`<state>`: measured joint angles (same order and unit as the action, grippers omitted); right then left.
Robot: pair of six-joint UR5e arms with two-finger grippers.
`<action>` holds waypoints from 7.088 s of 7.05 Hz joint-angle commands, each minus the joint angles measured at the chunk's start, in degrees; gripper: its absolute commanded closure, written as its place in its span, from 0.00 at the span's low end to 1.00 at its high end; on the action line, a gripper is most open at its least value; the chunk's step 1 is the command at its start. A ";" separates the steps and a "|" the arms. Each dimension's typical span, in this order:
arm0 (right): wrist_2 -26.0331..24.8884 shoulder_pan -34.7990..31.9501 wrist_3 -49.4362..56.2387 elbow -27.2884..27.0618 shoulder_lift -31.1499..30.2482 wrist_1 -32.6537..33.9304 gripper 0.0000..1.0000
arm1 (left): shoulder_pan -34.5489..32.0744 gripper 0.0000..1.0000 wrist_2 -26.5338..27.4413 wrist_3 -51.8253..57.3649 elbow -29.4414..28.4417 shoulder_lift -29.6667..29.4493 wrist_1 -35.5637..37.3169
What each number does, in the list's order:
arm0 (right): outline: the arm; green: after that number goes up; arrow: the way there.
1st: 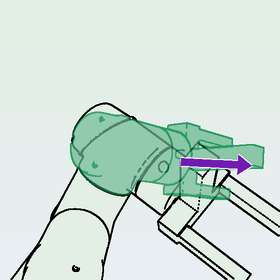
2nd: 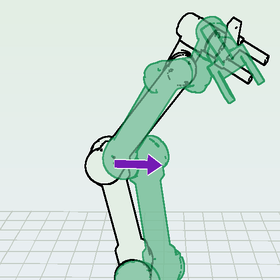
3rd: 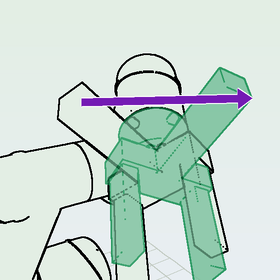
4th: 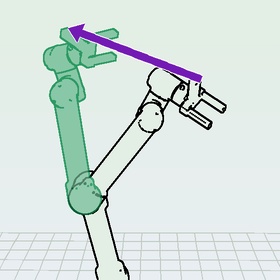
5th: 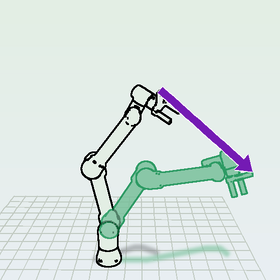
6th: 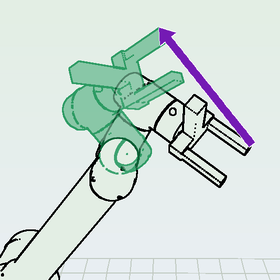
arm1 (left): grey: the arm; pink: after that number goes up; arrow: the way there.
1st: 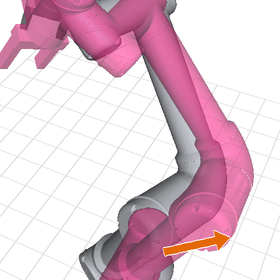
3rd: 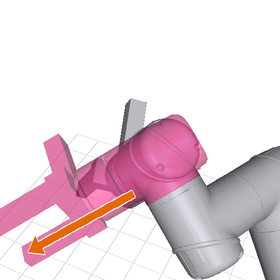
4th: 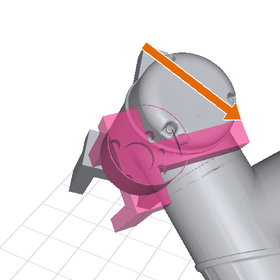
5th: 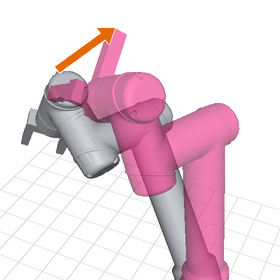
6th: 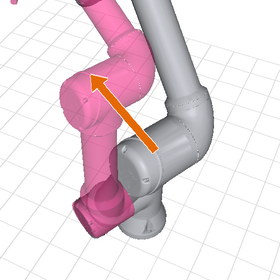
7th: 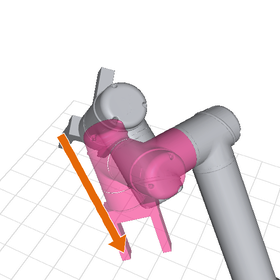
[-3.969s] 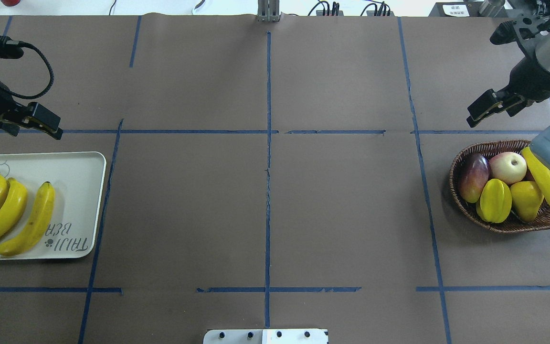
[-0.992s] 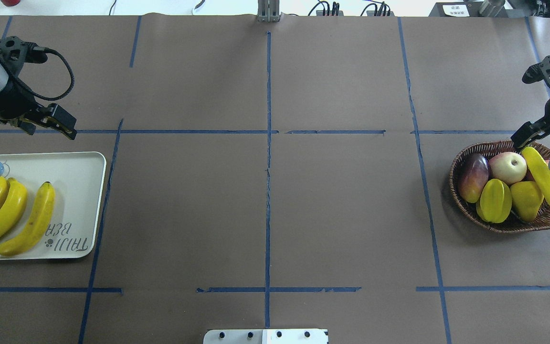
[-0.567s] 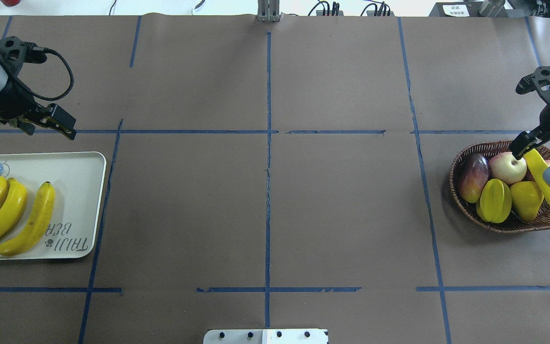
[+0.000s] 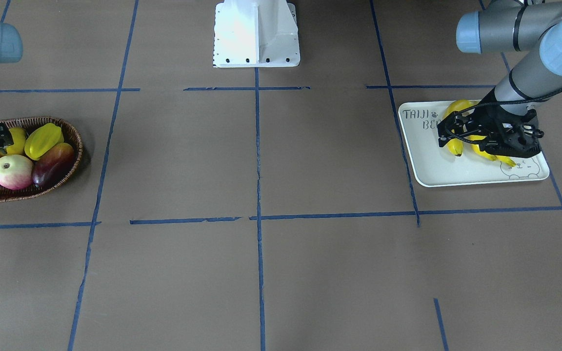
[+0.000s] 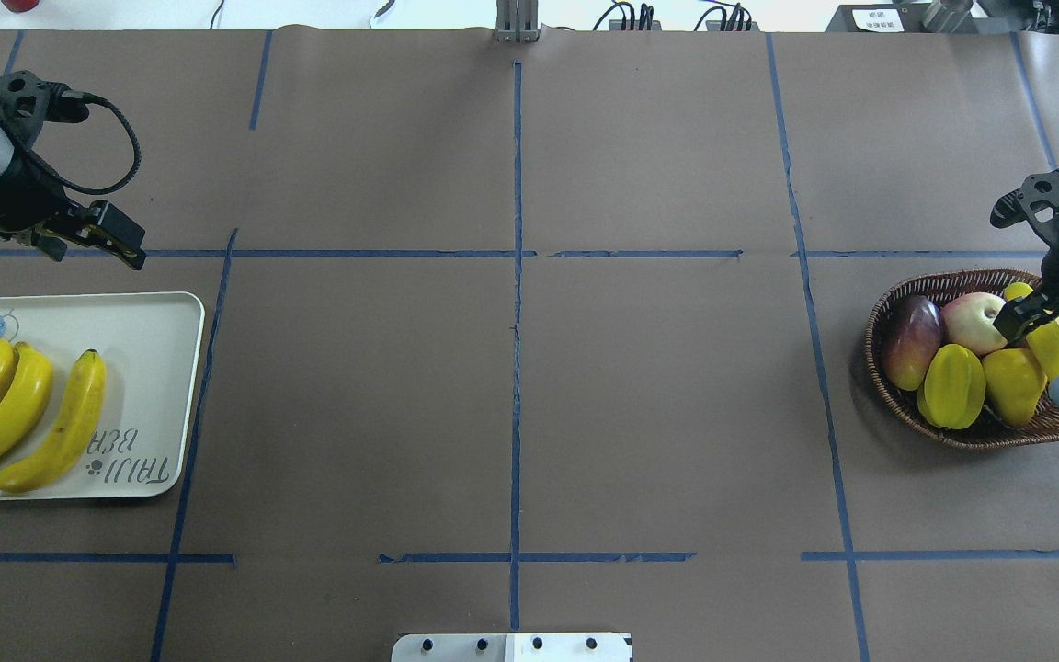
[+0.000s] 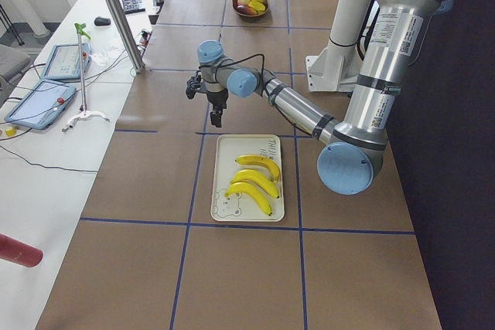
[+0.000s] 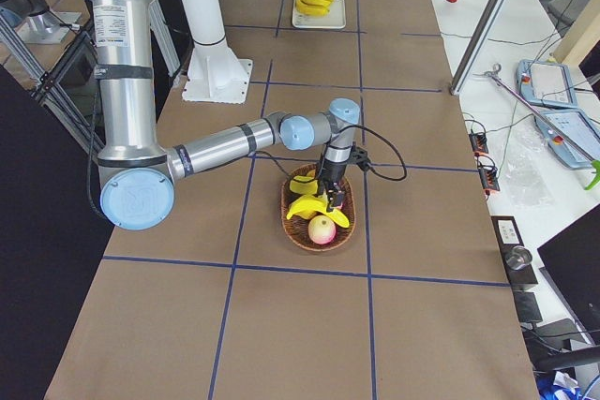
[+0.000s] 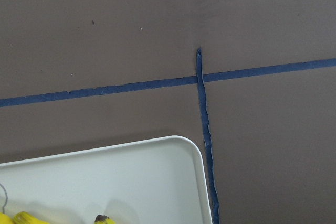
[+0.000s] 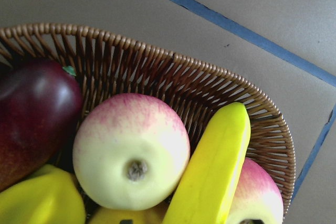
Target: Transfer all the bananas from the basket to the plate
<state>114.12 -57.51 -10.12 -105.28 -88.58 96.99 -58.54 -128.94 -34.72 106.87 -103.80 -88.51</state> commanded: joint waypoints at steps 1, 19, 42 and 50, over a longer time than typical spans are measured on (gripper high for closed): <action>-2.49 1.08 0.01 -0.01 -0.10 0.39 0.42 | 0.00 0.00 0.00 0.00 0.00 0.00 0.00; -1.01 8.98 -59.78 0.77 11.76 -28.57 0.99 | 0.52 0.00 0.09 -4.12 1.49 -0.52 -0.18; -10.94 29.82 -102.73 13.26 33.30 -67.02 0.94 | 19.50 0.00 4.40 -40.34 -1.23 -5.00 -63.02; -10.85 30.18 -102.82 12.38 34.18 -67.11 0.93 | 23.03 0.07 3.25 -37.79 -4.39 -5.09 -67.33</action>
<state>103.28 -27.38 -112.94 -92.66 -54.63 29.88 -35.67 -125.69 -72.58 102.51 -108.83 -155.82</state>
